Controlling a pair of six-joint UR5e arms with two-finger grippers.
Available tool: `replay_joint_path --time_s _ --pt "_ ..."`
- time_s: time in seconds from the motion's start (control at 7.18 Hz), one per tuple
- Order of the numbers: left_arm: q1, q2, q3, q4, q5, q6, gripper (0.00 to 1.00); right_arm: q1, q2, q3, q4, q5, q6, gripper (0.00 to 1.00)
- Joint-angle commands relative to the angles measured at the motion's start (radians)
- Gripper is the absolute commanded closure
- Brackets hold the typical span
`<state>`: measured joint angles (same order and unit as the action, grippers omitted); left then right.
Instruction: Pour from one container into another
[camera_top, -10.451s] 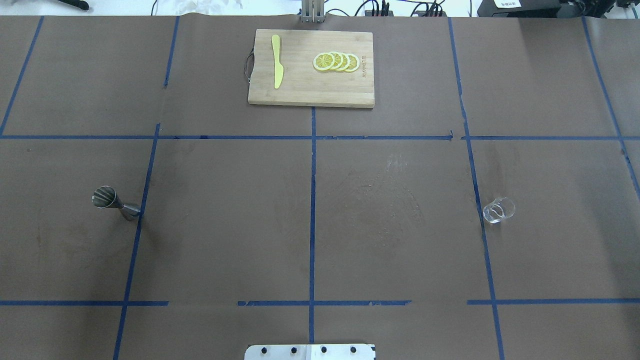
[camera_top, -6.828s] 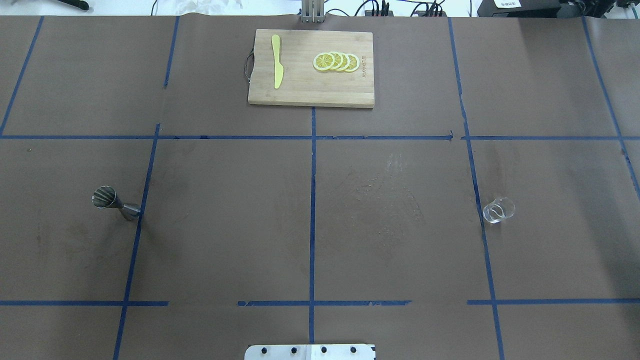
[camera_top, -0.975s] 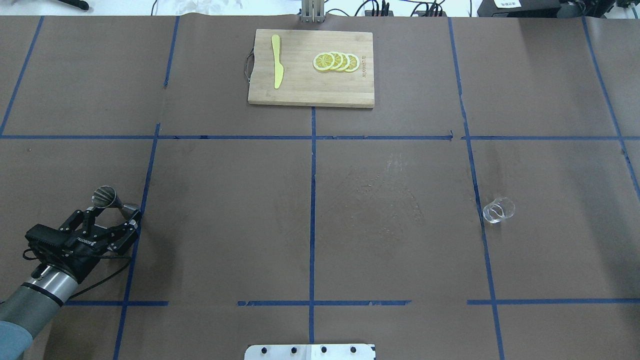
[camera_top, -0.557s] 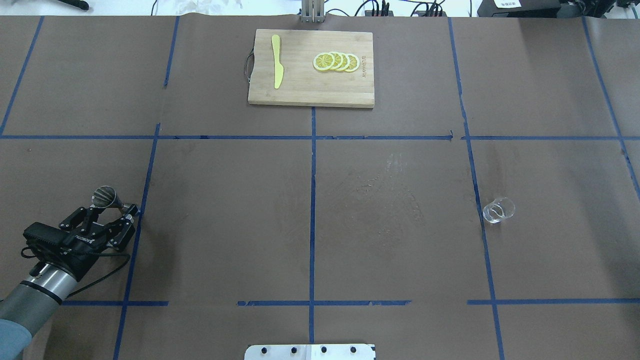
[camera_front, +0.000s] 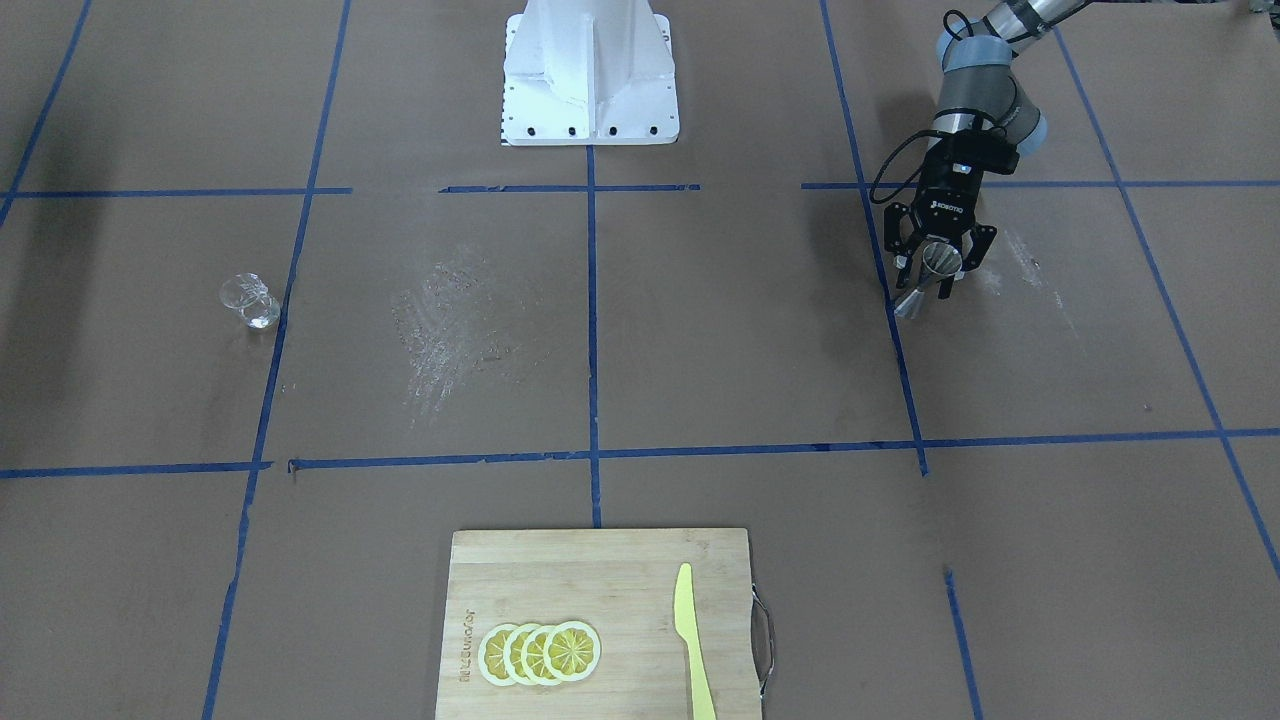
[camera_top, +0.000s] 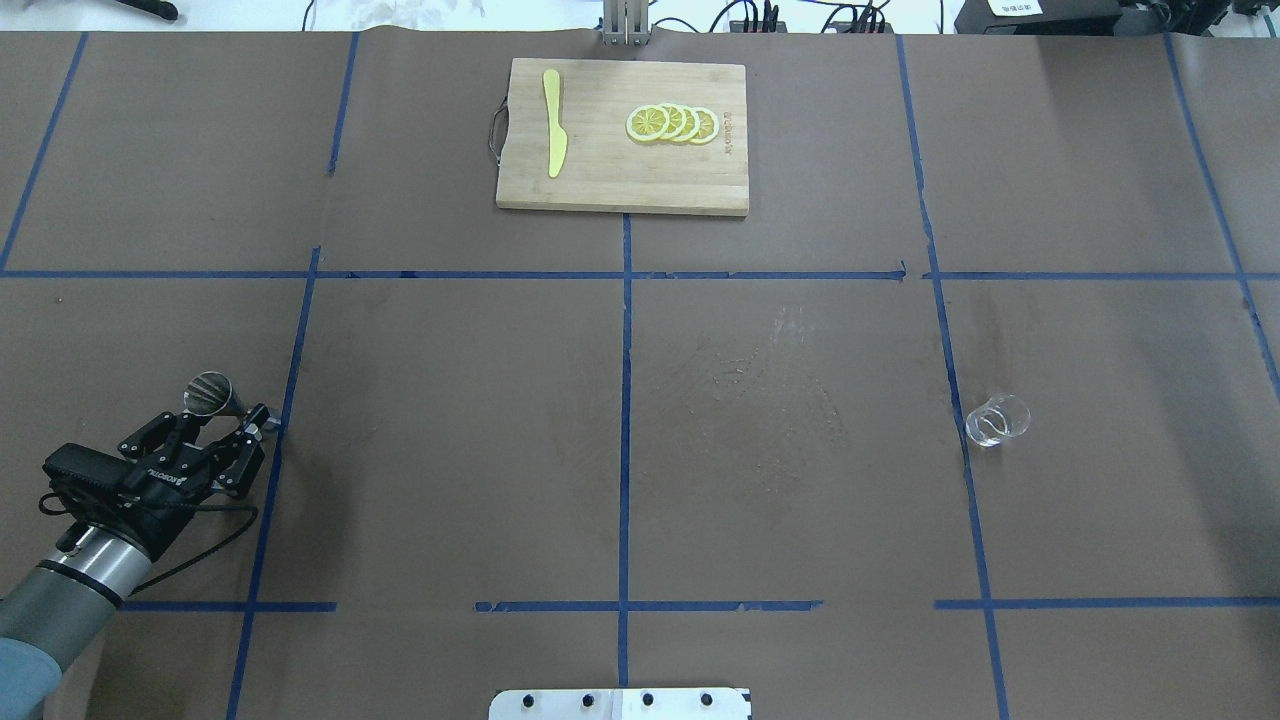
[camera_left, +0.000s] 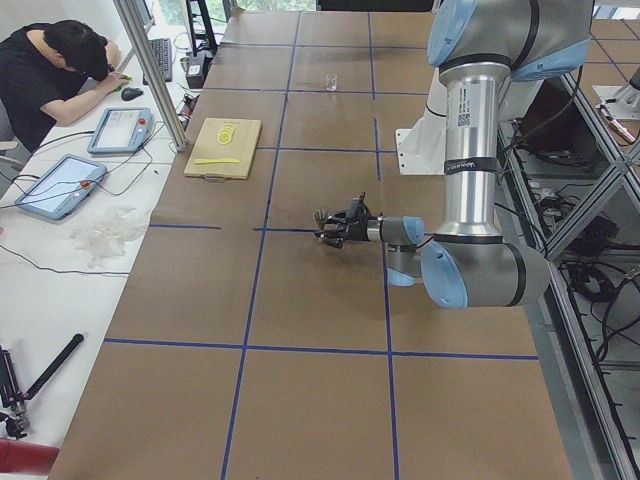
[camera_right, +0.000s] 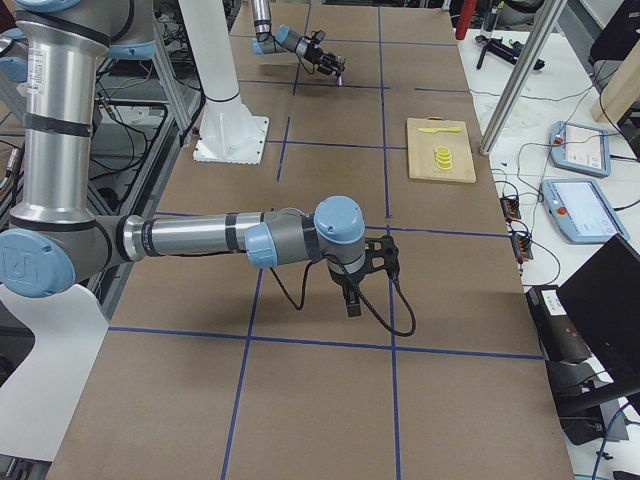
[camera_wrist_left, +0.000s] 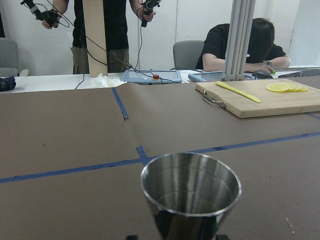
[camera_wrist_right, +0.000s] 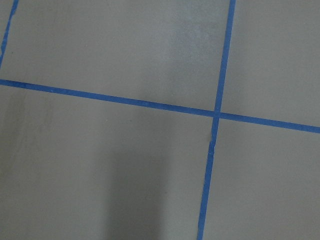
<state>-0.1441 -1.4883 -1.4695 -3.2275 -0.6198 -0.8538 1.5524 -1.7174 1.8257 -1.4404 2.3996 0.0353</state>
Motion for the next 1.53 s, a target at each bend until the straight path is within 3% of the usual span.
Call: replay_joint_path --time_s 0.0,0.14,0.7,0.98,1.11,1.39 --pt "0.000 -0.001 0.000 -0.002 0.002 -0.002 0.85 0.000 0.002 0.000 0.000 0.000 0.000 0.00" --pt "0.000 -0.001 0.000 -0.018 0.002 -0.002 1.00 0.000 0.002 0.000 0.000 0.000 0.000 0.00" --pt "-0.012 0.002 -0.005 -0.105 -0.001 0.019 1.00 0.000 0.004 0.000 0.000 0.000 0.002 0.00" --pt "-0.041 0.000 -0.011 -0.170 -0.006 0.234 1.00 0.000 0.004 0.000 0.000 0.000 0.002 0.00" --pt "-0.064 0.000 -0.011 -0.251 -0.049 0.394 1.00 0.000 0.004 0.000 0.000 0.000 0.002 0.00" --pt "-0.188 0.003 -0.012 -0.296 -0.301 0.612 1.00 0.000 0.002 -0.003 0.000 0.000 0.000 0.00"
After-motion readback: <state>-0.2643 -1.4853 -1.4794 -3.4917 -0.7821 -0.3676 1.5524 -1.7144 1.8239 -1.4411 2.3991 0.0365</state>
